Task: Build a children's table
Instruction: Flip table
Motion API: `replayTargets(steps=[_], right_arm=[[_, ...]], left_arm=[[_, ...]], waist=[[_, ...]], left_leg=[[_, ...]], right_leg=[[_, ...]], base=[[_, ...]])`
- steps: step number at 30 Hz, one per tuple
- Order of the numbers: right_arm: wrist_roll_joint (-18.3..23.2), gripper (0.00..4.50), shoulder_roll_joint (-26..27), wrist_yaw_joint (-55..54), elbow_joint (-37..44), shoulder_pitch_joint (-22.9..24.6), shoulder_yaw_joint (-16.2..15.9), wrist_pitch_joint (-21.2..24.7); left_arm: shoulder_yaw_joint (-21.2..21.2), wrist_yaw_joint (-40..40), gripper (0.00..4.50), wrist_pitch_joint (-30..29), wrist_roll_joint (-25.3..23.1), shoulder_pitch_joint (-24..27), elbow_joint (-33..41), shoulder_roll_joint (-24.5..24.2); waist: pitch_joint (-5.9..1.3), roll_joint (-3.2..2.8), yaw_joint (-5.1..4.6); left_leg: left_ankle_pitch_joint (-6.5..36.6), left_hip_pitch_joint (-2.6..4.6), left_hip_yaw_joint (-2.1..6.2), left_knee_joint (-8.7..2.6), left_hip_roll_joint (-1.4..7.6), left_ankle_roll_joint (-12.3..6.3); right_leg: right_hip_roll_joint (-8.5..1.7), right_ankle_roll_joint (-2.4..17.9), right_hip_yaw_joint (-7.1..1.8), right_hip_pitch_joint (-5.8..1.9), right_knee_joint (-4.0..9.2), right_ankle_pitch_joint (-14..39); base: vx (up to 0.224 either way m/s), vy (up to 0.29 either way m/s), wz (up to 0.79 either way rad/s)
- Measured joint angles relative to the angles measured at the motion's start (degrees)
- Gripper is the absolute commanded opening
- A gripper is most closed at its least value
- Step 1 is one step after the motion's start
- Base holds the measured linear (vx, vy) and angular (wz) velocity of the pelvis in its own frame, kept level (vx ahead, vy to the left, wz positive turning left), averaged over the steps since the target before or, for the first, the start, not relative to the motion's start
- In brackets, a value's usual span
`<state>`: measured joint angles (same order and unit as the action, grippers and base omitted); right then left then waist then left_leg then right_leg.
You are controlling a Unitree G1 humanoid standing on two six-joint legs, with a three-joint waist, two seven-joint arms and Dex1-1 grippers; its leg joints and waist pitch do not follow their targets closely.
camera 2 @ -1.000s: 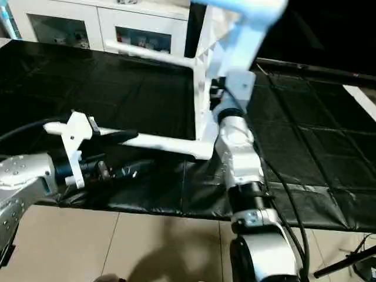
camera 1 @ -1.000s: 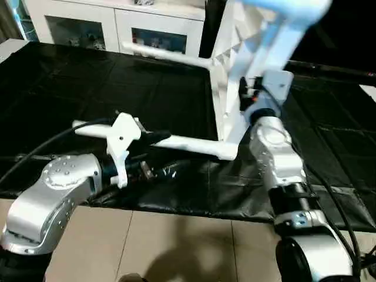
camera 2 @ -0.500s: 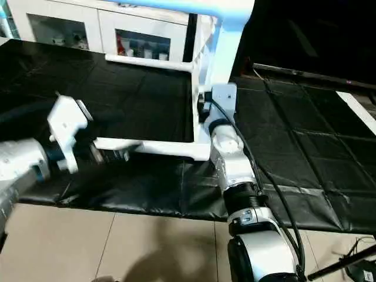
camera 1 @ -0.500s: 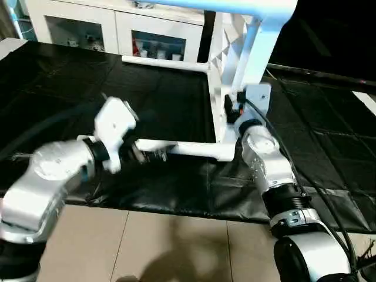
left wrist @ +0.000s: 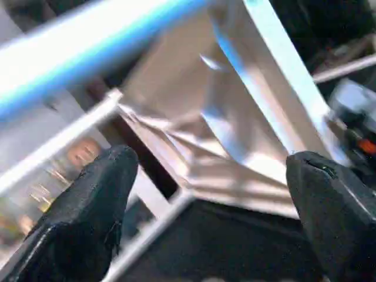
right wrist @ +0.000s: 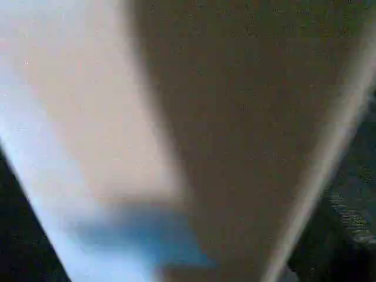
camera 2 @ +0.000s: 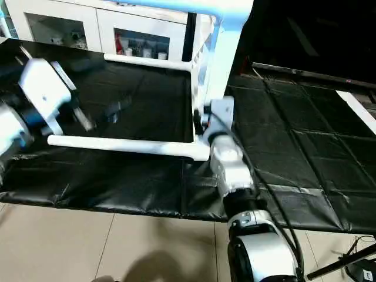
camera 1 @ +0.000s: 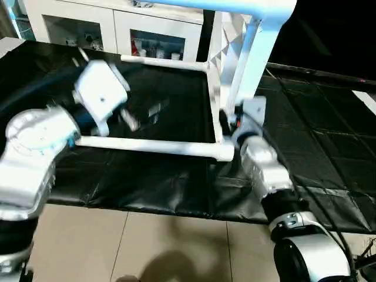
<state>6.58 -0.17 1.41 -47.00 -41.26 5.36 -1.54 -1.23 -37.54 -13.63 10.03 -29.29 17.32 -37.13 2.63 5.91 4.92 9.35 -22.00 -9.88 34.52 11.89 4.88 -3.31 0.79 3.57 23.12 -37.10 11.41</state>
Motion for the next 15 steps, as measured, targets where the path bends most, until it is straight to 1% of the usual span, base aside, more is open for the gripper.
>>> replayTargets(steps=[1, 6, 9, 11, 12, 14, 15], right_arm=[[0.1, 2.97, 0.0, 0.2, -0.4, 0.0, 0.1, -0.5], [0.1, 2.53, -0.1, 1.2, -3.6, -1.3, 0.8, -2.3], [0.1, 2.29, -0.5, 1.0, -4.1, -1.3, 1.2, -2.9], [0.3, 2.15, -0.8, 1.1, -4.7, -1.4, 1.8, -3.5], [0.4, 2.02, -0.9, 1.3, -5.2, -1.6, 1.9, -3.8], [0.5, 1.97, -0.9, 1.5, -5.6, -1.7, 2.0, -4.3], [0.5, 1.97, -0.9, 1.6, -5.9, -1.8, 2.1, -4.6]], left_arm=[[-0.4, 0.4, 4.50, 0.9, -0.3, -0.7, -0.1, 0.0], [-1.5, 3.3, 4.50, 9.8, -4.2, -5.0, -2.6, -0.1], [-1.9, 4.3, 4.50, 13.3, -5.8, -5.6, -3.7, -0.4], [-1.7, 5.3, 4.50, 15.3, -7.9, -6.1, -4.8, -0.9], [-1.1, 6.6, 4.50, 17.3, -10.7, -7.3, -6.2, -2.4], [-0.7, 8.4, 4.50, 19.5, -14.5, -9.5, -8.3, -4.1], [-0.2, 9.7, 4.50, 21.2, -17.2, -11.3, -10.0, -5.4]], waist=[[0.00, 0.00, 0.05], [0.00, 0.00, 0.21], [0.00, 0.01, 0.12], [0.00, 0.01, 0.03], [0.00, 0.02, 0.02], [0.01, 0.01, -0.03], [0.01, 0.01, -0.04]], left_leg=[[0.0, 0.00, 0.00, 0.00, 0.00, 0.00], [0.0, -0.02, 0.01, 0.03, 0.00, 0.00], [0.0, -0.02, 0.00, 0.04, 0.00, 0.00], [0.0, -0.02, 0.00, 0.04, 0.00, 0.00], [0.0, -0.03, 0.02, 0.03, 0.03, 0.00], [0.0, -0.03, 0.02, 0.03, 0.05, 0.00], [0.0, -0.03, 0.03, 0.03, 0.06, 0.00]], right_leg=[[0.00, 0.0, 0.00, 0.00, 0.00, 0.0], [-0.02, 0.0, 0.01, -0.03, 0.01, 0.0], [-0.03, 0.0, 0.01, -0.02, 0.00, 0.0], [-0.02, 0.0, 0.01, -0.01, -0.01, 0.0], [0.00, 0.0, 0.04, 0.01, -0.01, 0.0], [0.02, 0.0, 0.05, 0.02, -0.02, 0.0], [0.02, 0.0, 0.05, 0.02, -0.02, 0.0]], base=[[0.000, 0.000, 0.00], [0.000, 0.000, 0.00], [0.000, 0.000, 0.00], [0.000, 0.000, 0.00], [0.000, 0.000, 0.00], [0.000, 0.000, 0.00], [0.000, 0.000, 0.00]])
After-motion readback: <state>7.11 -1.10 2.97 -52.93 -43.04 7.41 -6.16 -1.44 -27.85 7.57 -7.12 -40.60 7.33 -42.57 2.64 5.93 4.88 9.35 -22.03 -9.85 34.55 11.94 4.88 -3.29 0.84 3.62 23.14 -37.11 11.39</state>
